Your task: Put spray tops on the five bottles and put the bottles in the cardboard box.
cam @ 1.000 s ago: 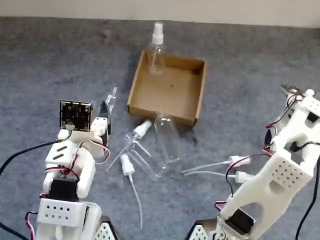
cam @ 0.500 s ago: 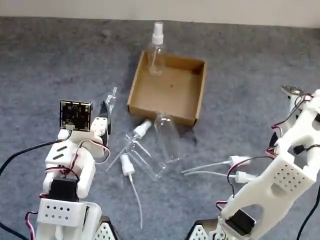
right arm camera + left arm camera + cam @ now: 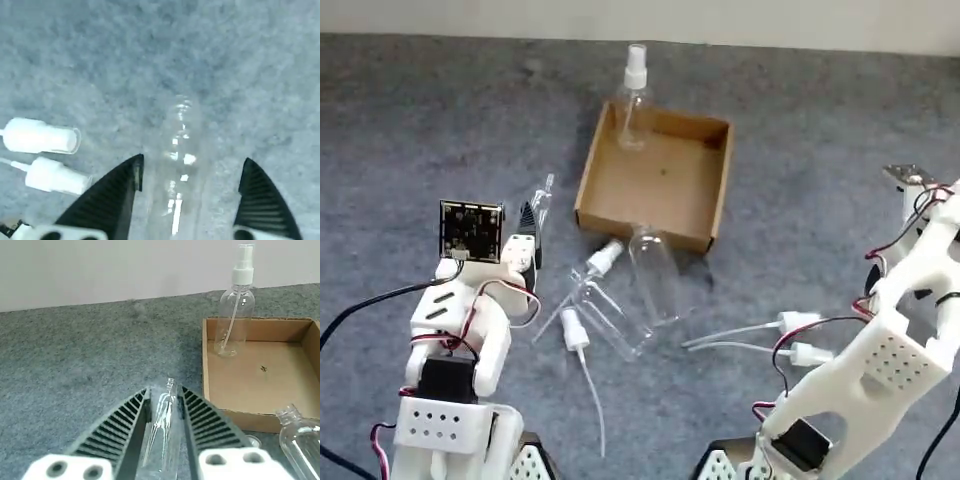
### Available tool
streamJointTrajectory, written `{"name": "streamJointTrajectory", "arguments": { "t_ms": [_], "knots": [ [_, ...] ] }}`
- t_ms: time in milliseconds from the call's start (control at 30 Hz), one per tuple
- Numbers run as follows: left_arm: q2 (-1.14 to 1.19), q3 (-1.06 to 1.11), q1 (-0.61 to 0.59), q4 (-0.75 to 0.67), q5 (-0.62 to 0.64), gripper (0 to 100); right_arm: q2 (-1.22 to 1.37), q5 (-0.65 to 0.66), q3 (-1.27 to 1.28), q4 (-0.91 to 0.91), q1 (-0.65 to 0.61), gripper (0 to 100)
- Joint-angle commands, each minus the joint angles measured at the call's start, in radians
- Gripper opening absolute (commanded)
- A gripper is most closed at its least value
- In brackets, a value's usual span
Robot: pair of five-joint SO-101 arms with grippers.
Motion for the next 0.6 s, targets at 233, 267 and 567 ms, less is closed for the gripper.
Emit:
{"name": "streamJointTrajectory", "arguments": {
  "t_ms": [233,267,567],
  "knots": [
    [-0.002,-0.005,-0.007,-0.021,-0.006,5,-0.01,0.031,0.013,-0.031,0.01,25.1],
    [-0.002,-0.005,-0.007,-0.021,-0.006,5,-0.01,0.029,0.013,-0.031,0.01,24.0],
    [-0.001,-0.013,0.058,-0.015,-0.005,5,-0.01,0.025,0.013,-0.027,0.012,1.2]
  ]
}}
